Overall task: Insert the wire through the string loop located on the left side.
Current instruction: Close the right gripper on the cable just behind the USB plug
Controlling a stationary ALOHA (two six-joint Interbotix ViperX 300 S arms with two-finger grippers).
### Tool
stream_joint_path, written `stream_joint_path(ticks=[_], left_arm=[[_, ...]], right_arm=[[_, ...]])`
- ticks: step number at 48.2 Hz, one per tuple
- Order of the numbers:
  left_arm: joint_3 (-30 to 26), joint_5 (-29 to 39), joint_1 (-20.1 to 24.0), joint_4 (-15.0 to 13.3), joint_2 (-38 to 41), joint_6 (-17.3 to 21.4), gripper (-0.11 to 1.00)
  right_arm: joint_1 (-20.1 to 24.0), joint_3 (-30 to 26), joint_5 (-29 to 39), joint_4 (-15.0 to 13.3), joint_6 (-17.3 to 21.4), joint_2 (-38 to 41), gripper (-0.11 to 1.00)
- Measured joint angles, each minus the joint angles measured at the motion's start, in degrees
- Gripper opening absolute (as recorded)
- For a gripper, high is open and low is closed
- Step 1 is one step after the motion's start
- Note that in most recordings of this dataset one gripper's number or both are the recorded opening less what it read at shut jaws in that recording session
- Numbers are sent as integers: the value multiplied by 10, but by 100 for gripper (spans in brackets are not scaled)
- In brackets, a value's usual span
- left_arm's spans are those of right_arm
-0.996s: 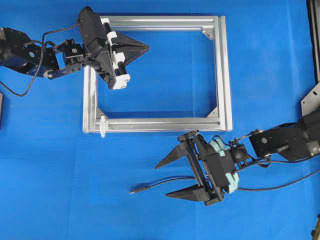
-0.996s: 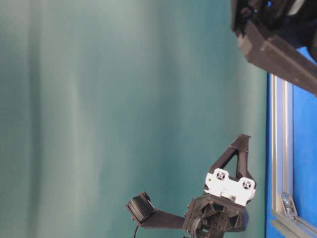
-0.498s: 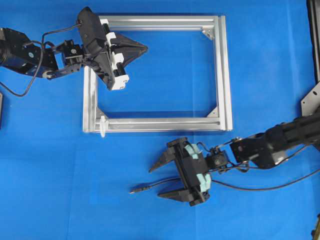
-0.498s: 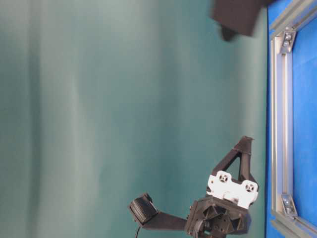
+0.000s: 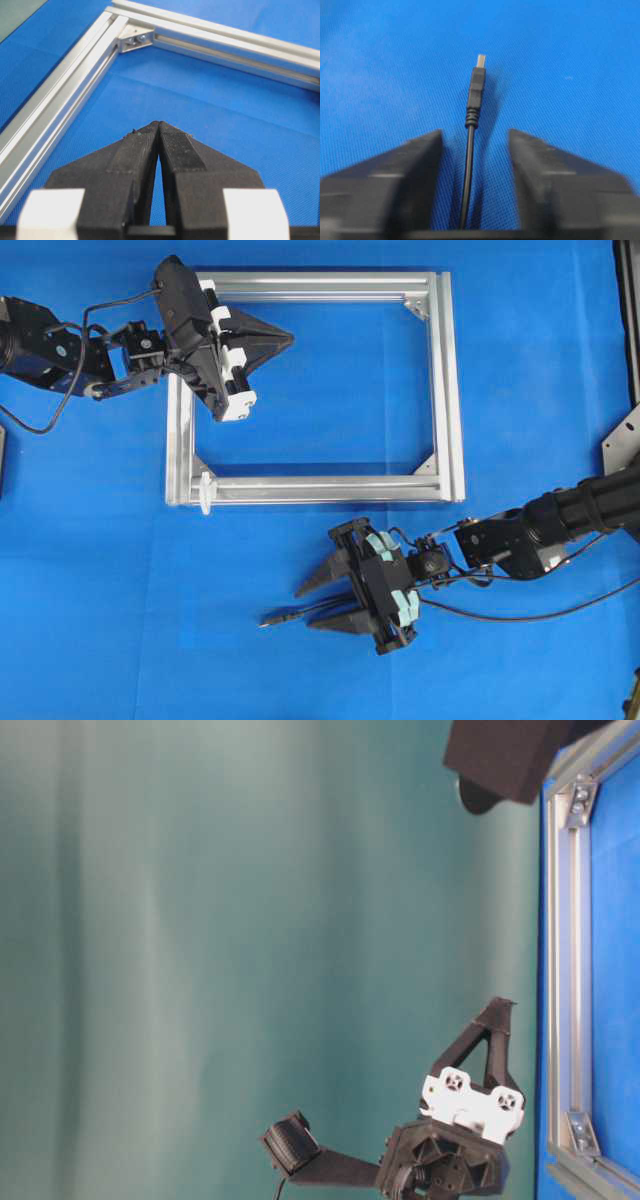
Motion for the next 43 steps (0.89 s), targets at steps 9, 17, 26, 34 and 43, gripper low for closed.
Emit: stream_joint_path(ticks=[9, 17, 26, 34, 43], left_arm=[[0, -1, -1, 0, 0, 0, 0], [0, 0, -1, 0, 0, 0, 0], [0, 1, 0, -1, 0, 0, 0], [0, 2, -1, 0, 0, -1, 0], [0, 2, 0, 0, 0, -1, 0]], right_arm=[[-1, 8, -11, -2, -2, 1, 0], [-2, 9, -11, -5, -2, 0, 0], [-2, 14, -2, -8, -1, -14, 0], [-2, 23, 16, -9, -2, -54, 0], [-3, 26, 67, -9, -2, -105, 0]])
